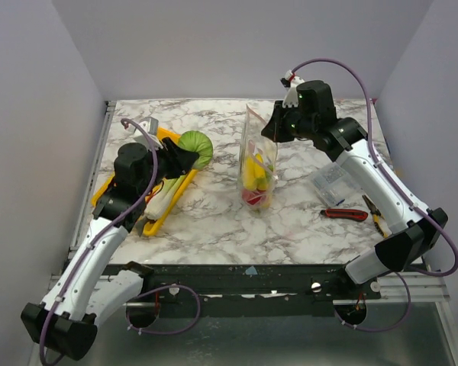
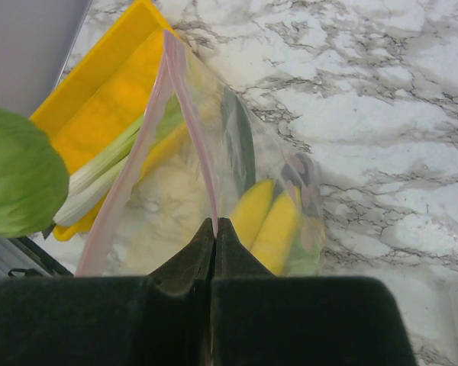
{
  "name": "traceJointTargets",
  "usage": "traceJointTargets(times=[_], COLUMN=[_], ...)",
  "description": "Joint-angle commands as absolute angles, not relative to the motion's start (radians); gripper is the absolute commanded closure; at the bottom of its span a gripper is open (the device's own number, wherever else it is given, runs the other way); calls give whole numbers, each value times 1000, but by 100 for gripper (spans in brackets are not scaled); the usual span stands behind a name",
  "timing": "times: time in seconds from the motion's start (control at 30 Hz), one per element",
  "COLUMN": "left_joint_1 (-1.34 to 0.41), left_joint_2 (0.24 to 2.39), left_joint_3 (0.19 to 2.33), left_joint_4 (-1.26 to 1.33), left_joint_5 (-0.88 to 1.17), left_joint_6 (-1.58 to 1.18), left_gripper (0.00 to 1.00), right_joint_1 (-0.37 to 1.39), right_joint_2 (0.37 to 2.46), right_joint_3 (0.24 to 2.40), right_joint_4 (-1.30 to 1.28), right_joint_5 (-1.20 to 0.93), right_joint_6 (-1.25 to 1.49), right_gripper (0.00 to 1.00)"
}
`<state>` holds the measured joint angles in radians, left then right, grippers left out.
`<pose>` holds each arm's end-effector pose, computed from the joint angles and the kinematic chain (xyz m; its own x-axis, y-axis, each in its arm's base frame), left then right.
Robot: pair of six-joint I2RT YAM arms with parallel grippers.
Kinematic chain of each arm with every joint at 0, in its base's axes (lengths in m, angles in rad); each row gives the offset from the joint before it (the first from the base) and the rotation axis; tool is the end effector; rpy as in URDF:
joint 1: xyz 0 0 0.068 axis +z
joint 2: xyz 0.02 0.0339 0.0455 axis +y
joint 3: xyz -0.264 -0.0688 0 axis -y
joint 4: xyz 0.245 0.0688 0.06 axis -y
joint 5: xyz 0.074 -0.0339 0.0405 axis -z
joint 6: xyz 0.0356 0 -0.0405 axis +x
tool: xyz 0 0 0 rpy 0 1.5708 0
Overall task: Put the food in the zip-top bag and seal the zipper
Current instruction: Pick up the fake vegetable from the bin, then place the fake vegetable in the zipper food storage bag.
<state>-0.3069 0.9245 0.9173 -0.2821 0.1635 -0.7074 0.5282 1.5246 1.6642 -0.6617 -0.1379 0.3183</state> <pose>0.1994 -0.0693 0.3514 -0.4971 -0.5151 -0.6983 0.1629 0.7351 -0.6581 0.2884 0.1740 0.4162 -0.5975 0.0102 -0.8018 -0.4371 0.8342 0.3364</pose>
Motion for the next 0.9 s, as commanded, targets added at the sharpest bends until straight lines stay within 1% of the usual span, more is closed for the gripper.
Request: traceJointTargets(times=[0.0, 0.07, 0.17, 0.27, 0.33, 0.5, 0.6, 0.73, 0.87], left_joint_1=[-407, -414, -425, -468, -517, -653, -713, -730, -732], left_joint_2=[794, 754, 734, 759, 799, 887, 946, 990, 956], left_joint_3=[937, 906, 873, 866, 901, 972, 997, 983, 922], left_joint_4=[-175, -84, 88, 231, 247, 255, 259, 332, 460], left_joint_5=[121, 180, 333, 438, 476, 430, 362, 318, 254], left_joint_6=[-506, -498, -494, -512, -493, -394, -349, -363, -427], left_gripper=[98, 100, 100, 100, 100, 100, 100, 100, 100], right_joint_1=[523, 522, 522, 523, 522, 523, 523, 523, 523], right_joint_2=[1531, 1536, 1536, 1515, 1504, 1502, 1489, 1497, 1522], right_joint_3=[1648, 1650, 1649, 1620, 1599, 1585, 1582, 1618, 1664], right_joint_4=[-627, -626, -625, -595, -576, -555, -537, -545, -518], right_joint_5=[-174, -170, -167, -140, -133, -146, -171, -210, -357], right_joint_6=[322, 321, 320, 322, 323, 346, 363, 379, 437], right_gripper=[99, 99, 100, 99, 99, 99, 99, 100, 99])
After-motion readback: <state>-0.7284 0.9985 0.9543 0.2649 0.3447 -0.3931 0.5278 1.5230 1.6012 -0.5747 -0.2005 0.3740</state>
